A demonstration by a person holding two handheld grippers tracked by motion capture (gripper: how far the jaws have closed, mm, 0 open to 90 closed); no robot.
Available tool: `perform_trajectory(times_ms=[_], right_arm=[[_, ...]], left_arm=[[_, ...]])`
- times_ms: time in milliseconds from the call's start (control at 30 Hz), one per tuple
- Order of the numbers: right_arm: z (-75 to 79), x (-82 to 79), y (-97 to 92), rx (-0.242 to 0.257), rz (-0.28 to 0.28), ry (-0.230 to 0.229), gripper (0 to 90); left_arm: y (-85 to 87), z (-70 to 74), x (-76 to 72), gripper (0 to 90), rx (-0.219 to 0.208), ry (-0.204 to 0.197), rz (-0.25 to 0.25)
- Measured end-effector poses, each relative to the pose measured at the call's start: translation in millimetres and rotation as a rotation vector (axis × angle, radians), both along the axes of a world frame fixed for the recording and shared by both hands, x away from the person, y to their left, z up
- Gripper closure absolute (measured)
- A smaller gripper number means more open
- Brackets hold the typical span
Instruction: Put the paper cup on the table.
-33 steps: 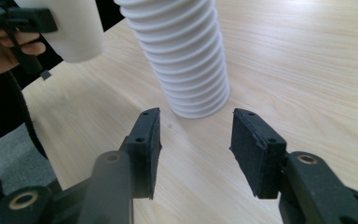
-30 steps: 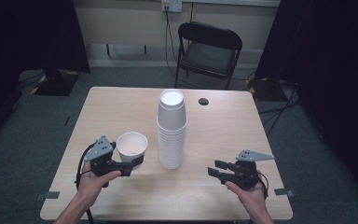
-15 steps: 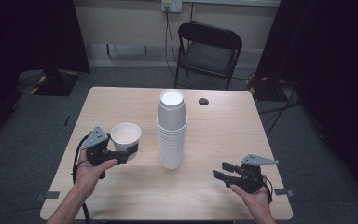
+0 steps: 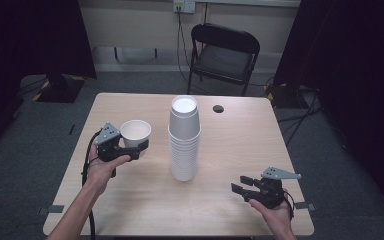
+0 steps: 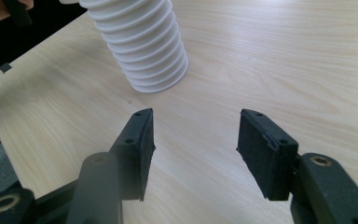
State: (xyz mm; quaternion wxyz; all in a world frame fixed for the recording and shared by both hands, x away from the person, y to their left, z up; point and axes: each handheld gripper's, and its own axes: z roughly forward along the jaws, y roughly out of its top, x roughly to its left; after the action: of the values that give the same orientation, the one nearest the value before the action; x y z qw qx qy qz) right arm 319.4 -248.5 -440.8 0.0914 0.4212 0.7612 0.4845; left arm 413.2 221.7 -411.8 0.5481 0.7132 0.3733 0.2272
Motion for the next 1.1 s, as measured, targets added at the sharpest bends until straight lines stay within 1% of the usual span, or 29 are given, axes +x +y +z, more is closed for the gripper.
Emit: perform_trajectory(times_ms=[33, 67, 133, 167, 233, 267, 300, 333, 400, 467, 500, 600, 667, 733, 767, 833, 867, 933, 967, 1000, 1033, 1100], right_arm=[[-1.1, 0.6, -0.8, -0.001, -0.004, 0.005, 45.3], [-2.4, 1.6, -1.8, 0.0, -0.005, 0.009, 45.1], [-4.8, 3.0, -2.9, 0.0, -0.01, 0.014, 43.3], [-5.5, 3.6, -2.7, -0.004, -0.014, 0.02, 41.3], [-6.0, 4.3, -2.2, -0.006, -0.014, 0.02, 40.8], [-5.5, 4.6, -1.9, -0.009, -0.013, 0.02, 40.5], [-5.1, 4.7, -1.6, -0.008, -0.014, 0.019, 40.5], [-4.5, 4.7, -1.2, -0.006, -0.015, 0.018, 40.5], [-4.2, 5.2, -0.8, -0.006, -0.015, 0.018, 40.5], [-5.3, 6.4, -0.1, -0.007, -0.011, 0.022, 40.5], [-5.8, 6.8, 0.4, -0.007, -0.01, 0.023, 40.5], [-6.6, 7.2, 1.1, -0.01, -0.008, 0.027, 40.6], [-6.9, 7.2, 1.4, -0.013, 0.0, 0.027, 40.9], [-7.2, 7.4, 1.5, -0.012, -0.004, 0.03, 40.9], [-7.2, 7.5, 1.4, -0.012, -0.004, 0.03, 41.0], [-7.0, 7.3, 1.1, -0.012, -0.003, 0.027, 41.1], [-6.7, 6.8, 1.0, -0.011, -0.004, 0.028, 41.2], [-6.1, 5.5, 0.8, -0.011, -0.001, 0.025, 41.4], [-6.0, 5.0, 0.8, -0.011, -0.003, 0.024, 41.4], [-6.0, 4.0, 0.8, -0.011, -0.002, 0.025, 41.4], [-6.0, 3.0, 1.0, -0.013, -0.002, 0.024, 41.5], [-5.5, 1.2, 1.3, -0.013, 0.0, 0.022, 42.4]], left_arm=[[0.4, -0.5, 2.6, 14.2, -0.005, -0.01, 0.007], [0.8, -1.6, 4.9, 14.3, -0.017, -0.01, 0.018], [2.5, -6.1, 11.0, 14.3, -0.015, -0.01, 0.033], [3.4, -8.7, 13.5, 14.3, -0.013, 0.005, 0.044], [6.0, -14.0, 18.5, 14.3, -0.02, 0.038, 0.054], [7.1, -16.0, 19.6, 14.3, -0.016, 0.042, 0.053], [7.8, -19.4, 20.6, 14.3, -0.027, 0.051, 0.058], [8.0, -21.1, 20.9, 14.3, -0.017, 0.054, 0.057], [6.4, -24.5, 22.0, 14.3, 0.031, 0.05, 0.057], [6.9, -28.3, 24.3, 14.2, 0.049, 0.047, 0.063], [6.9, -30.4, 25.9, 14.2, 0.038, 0.048, 0.071], [7.3, -36.1, 30.8, 14.2, 0.042, 0.056, 0.082], [4.1, -40.7, 32.5, 14.2, 0.051, 0.062, 0.096], [-0.4, -44.6, 34.5, 14.2, 0.054, 0.07, 0.079], [-1.8, -45.6, 35.6, 14.1, 0.065, 0.071, 0.079], [-4.2, -48.2, 37.6, 14.1, 0.06, 0.065, 0.084], [-4.9, -49.8, 39.1, 14.1, 0.055, 0.07, 0.079], [-7.0, -52.9, 41.0, 14.1, 0.06, 0.077, 0.079], [-7.5, -54.5, 41.8, 14.1, 0.067, 0.082, 0.072], [-8.6, -56.2, 42.1, 14.1, 0.07, 0.089, 0.077], [-9.1, -57.5, 42.1, 14.0, 0.081, 0.091, 0.08], [-9.2, -59.0, 41.6, 14.0, 0.086, 0.092, 0.08]])
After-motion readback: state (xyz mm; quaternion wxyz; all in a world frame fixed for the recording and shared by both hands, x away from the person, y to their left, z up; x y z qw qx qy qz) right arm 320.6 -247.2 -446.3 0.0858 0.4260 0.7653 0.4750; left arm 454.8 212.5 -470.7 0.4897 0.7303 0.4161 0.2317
